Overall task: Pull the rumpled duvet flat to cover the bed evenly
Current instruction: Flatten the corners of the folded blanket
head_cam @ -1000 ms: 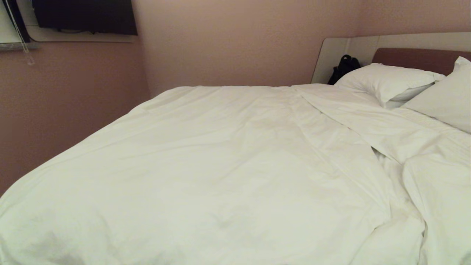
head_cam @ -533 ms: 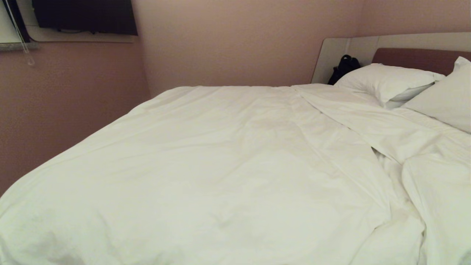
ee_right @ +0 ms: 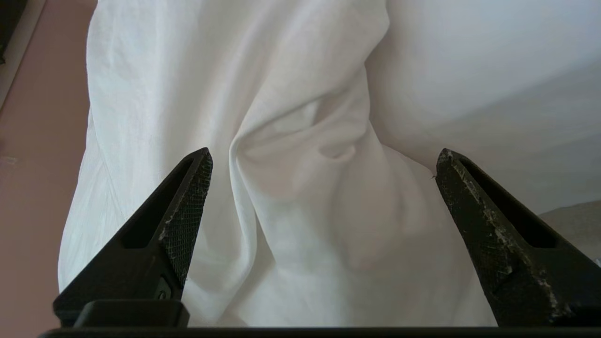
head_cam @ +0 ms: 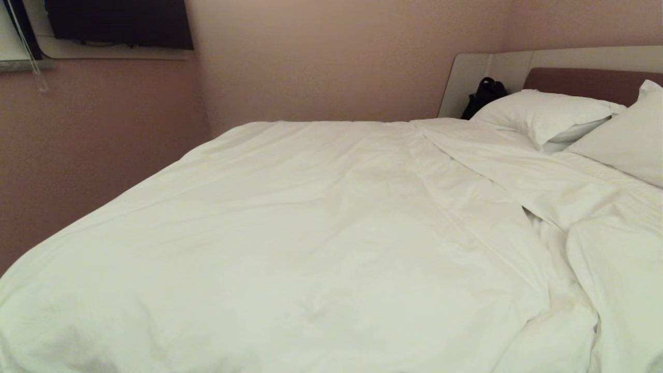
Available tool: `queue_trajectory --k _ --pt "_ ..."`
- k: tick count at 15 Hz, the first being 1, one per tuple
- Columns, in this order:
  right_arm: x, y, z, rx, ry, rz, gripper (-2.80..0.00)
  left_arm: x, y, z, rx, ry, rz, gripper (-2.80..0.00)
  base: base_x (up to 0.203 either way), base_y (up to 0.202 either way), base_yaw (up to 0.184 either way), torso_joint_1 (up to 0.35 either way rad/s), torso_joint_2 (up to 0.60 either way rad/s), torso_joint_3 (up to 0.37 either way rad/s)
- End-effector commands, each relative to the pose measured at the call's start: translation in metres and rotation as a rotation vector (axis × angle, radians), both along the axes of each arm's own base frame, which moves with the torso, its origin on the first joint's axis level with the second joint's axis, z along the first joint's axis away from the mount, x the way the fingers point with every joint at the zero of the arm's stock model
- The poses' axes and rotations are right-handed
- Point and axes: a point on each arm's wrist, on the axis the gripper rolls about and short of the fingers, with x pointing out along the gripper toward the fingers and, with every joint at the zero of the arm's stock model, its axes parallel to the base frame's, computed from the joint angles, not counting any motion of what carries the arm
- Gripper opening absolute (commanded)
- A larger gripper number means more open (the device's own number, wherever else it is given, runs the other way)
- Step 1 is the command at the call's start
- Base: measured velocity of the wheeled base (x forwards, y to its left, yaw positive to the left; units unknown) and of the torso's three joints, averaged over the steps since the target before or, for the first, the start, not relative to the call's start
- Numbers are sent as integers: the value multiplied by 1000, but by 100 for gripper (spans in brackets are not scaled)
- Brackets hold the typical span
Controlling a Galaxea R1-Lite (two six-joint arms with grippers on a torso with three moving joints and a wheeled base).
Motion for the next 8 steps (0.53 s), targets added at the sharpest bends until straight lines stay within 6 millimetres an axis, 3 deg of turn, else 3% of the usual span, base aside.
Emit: queue_trajectory --k 1,8 --pt "-2 1 4 -6 -7 -1 0 0 0 0 0 0 0 -280 0 0 0 0 0 0" --pt "30 9 -9 30 -3 76 0 0 0 0 0 0 0 -280 0 0 0 0 0 0"
